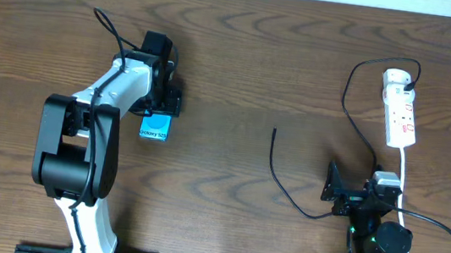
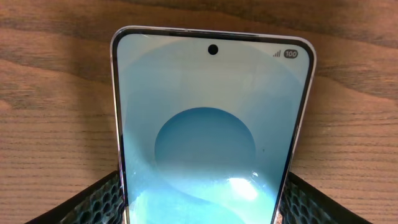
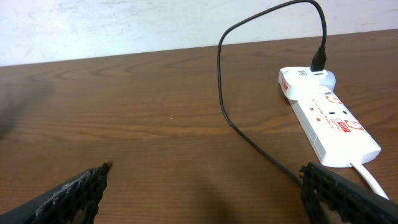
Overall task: Plug charger to phone and switch on socket
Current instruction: 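Close the left gripper on the phone's top end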
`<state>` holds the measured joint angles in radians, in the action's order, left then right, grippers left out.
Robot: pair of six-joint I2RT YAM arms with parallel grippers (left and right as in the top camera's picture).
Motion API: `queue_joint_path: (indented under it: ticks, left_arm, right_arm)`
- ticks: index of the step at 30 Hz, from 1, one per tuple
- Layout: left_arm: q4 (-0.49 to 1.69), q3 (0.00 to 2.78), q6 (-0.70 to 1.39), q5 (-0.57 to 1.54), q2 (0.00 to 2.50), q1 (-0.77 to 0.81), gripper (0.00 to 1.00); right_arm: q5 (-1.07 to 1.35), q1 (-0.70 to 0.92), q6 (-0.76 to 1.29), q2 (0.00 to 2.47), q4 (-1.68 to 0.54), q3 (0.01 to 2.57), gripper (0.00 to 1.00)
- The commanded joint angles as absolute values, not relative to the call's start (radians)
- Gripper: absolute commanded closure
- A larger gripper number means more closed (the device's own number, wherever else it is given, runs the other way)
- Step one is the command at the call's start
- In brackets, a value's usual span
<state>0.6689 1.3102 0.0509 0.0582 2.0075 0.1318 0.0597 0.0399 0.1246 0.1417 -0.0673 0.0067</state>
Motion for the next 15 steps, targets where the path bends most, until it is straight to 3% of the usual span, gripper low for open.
queue_joint_path:
  ticks: [1, 10, 15]
  left_arm:
    - [0.677, 1.281, 0.045, 0.068, 2.022, 0.128, 0.26]
    - [0.679, 1.281, 0.045, 0.068, 2.022, 0.128, 0.43]
    - [0.68, 1.281, 0.045, 0.068, 2.022, 0.128, 0.44]
  right_arm:
    - [0.059, 0.047, 0.118, 0.136, -0.072, 0.006, 0.01]
    - [0.059, 0.047, 0.118, 0.136, -0.072, 0.006, 0.01]
    - [0.059, 0.047, 0.118, 0.136, -0.072, 0.006, 0.01]
